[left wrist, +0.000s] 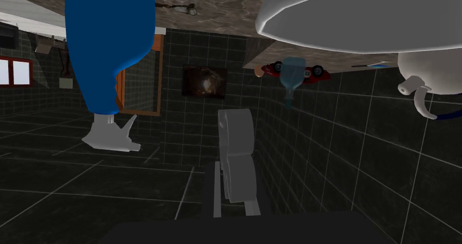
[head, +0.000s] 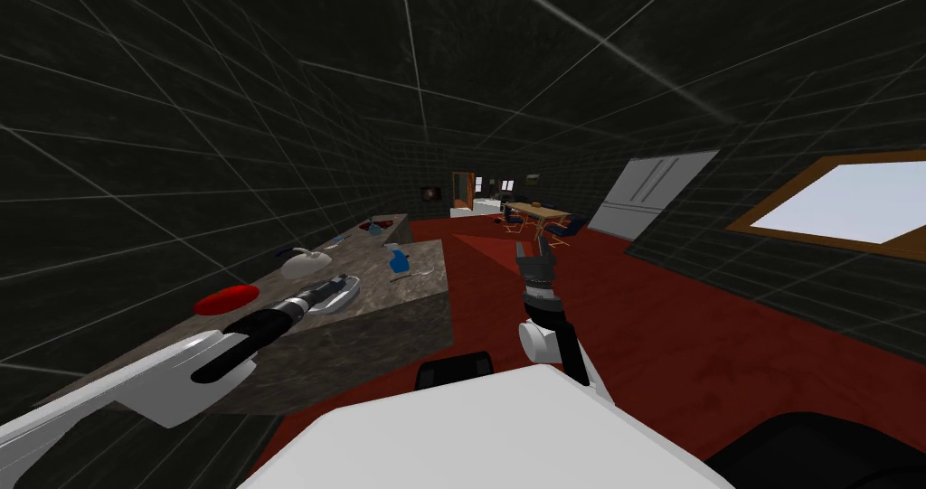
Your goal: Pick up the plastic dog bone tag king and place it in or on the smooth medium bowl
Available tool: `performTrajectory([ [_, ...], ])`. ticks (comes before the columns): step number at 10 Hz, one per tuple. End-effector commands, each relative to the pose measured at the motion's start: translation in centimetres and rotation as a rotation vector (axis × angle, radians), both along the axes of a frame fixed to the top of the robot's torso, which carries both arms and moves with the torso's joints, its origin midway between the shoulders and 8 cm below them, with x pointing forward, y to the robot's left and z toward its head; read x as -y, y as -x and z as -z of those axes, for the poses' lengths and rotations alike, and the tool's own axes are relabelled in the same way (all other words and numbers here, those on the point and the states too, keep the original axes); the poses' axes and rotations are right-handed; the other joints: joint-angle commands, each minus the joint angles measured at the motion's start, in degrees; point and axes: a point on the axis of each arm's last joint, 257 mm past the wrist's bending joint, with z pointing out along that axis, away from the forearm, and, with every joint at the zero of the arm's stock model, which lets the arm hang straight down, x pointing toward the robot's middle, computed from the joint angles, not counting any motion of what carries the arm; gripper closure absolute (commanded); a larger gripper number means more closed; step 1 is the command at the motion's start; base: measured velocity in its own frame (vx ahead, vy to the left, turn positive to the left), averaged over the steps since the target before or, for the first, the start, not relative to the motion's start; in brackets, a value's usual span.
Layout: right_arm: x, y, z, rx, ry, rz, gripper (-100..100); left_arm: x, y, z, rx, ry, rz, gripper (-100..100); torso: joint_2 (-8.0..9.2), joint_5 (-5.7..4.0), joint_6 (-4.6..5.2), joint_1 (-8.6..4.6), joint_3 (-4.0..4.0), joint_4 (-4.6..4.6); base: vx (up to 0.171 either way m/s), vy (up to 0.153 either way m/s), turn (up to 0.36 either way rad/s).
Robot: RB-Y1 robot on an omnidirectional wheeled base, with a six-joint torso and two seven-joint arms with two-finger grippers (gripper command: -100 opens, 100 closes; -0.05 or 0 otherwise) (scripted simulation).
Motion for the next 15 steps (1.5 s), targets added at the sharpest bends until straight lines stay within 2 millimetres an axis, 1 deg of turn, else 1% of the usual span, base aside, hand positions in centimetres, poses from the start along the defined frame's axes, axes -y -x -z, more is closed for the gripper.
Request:
performTrajectory([
  [1, 0.0, 0.0, 0.0, 0.000, 0.000, 0.000, 0, -1.2, 0.2, 0.5, -0.032, -0.041, -0.007, 100, 0.00, 0.00, 0.00, 0.00, 0.00, 0.00, 0.024, 0.126, -0.019],
  [2, 0.0, 0.0, 0.0, 0.000, 0.000, 0.000, 0, -1.7, 0.3, 0.7, -0.046, -0.058, -0.010, 100, -0.03, -0.03, 0.03, -0.11, -0.02, -0.01, 0.024, 0.097, -0.022],
  [4, 0.0, 0.0, 0.0, 0.000, 0.000, 0.000, 0, -3.3, 0.8, 1.4, -0.090, -0.115, -0.020, 100, -0.06, -0.10, 0.02, -0.32, -0.05, -0.04, 0.023, 0.106, -0.039],
  [5, 0.0, 0.0, 0.0, 0.000, 0.000, 0.000, 0, -2.8, 0.5, 1.2, -0.076, -0.096, -0.017, 100, -0.06, -0.10, 0.00, -0.26, -0.05, -0.04, 0.005, 0.060, -0.010],
  [6, 0.0, 0.0, 0.0, 0.000, 0.000, 0.000, 0, -3.0, 0.5, 1.2, -0.078, -0.101, -0.018, -100, -0.02, -0.12, 0.02, -0.49, -0.04, -0.04, 0.001, 0.013, 0.001],
  [10, 0.0, 0.0, 0.0, 0.000, 0.000, 0.000, 0, -3.0, 0.5, 1.2, -0.078, -0.101, -0.018, -100, 0.02, -0.21, 0.03, -0.82, -0.01, -0.03, 0.000, 0.001, 0.000],
  [11, 0.0, 0.0, 0.0, 0.000, 0.000, 0.000, 0, -3.0, 0.5, 1.2, -0.078, -0.101, -0.018, 0, 0.02, -0.21, 0.03, -0.82, -0.01, -0.03, 0.000, 0.000, 0.000],
  [12, 0.0, 0.0, 0.0, 0.000, 0.000, 0.000, 0, -2.8, 0.2, -0.1, -0.075, -0.103, -0.016, -100, 0.02, -0.21, 0.03, -0.83, -0.01, -0.03, -0.001, 0.004, 0.038],
  [15, 0.0, 0.0, 0.0, 0.000, 0.000, 0.000, 0, -2.3, -0.3, -1.9, -0.073, -0.104, -0.009, -100, 0.03, -0.22, 0.03, -0.81, 0.00, -0.03, -0.001, 0.007, 0.028],
])
